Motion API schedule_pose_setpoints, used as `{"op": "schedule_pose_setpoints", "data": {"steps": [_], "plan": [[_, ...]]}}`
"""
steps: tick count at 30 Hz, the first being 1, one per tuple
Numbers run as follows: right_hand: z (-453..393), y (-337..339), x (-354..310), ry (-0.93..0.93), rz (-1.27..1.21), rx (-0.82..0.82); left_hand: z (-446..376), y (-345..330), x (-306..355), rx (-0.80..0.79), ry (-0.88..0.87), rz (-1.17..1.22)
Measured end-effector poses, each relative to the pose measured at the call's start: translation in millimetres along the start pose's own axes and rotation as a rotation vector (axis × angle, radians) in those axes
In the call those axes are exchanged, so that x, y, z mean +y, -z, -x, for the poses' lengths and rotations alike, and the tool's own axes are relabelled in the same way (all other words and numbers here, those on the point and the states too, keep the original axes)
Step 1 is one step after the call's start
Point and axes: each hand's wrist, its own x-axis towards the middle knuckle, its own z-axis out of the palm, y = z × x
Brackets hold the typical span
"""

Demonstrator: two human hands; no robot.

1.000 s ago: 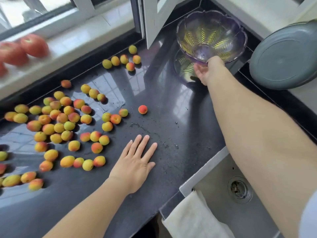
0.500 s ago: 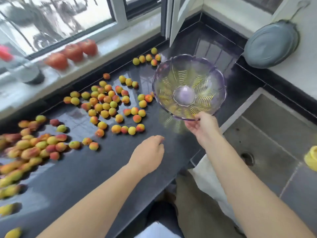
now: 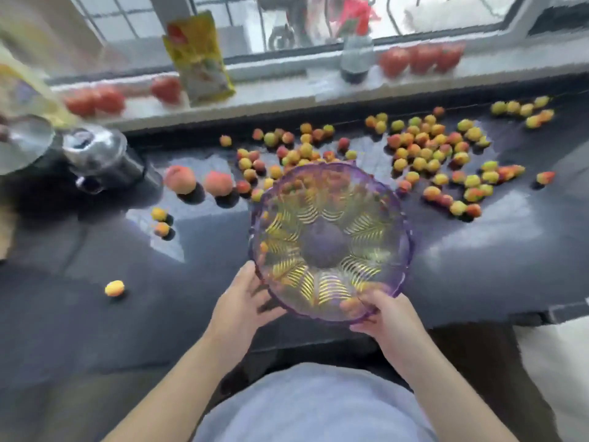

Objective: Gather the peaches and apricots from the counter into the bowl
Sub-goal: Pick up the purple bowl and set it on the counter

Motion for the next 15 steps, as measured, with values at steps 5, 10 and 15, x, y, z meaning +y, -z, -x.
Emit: {"op": "schedule_pose_setpoints", "data": {"steps": [5,10,15], "plan": [[0,-39,11,-0.049,0.233,-0.110,31,38,-18,0.132,-0.074,0.122],[-6,-19,23,-0.063,0.212,-0.065,33,25,-38,0.128,-0.050,-0.035],[-28,15,9,0.036,0.036,0.165,-5,-17,-44,0.032,0.077,-0.098]]}}
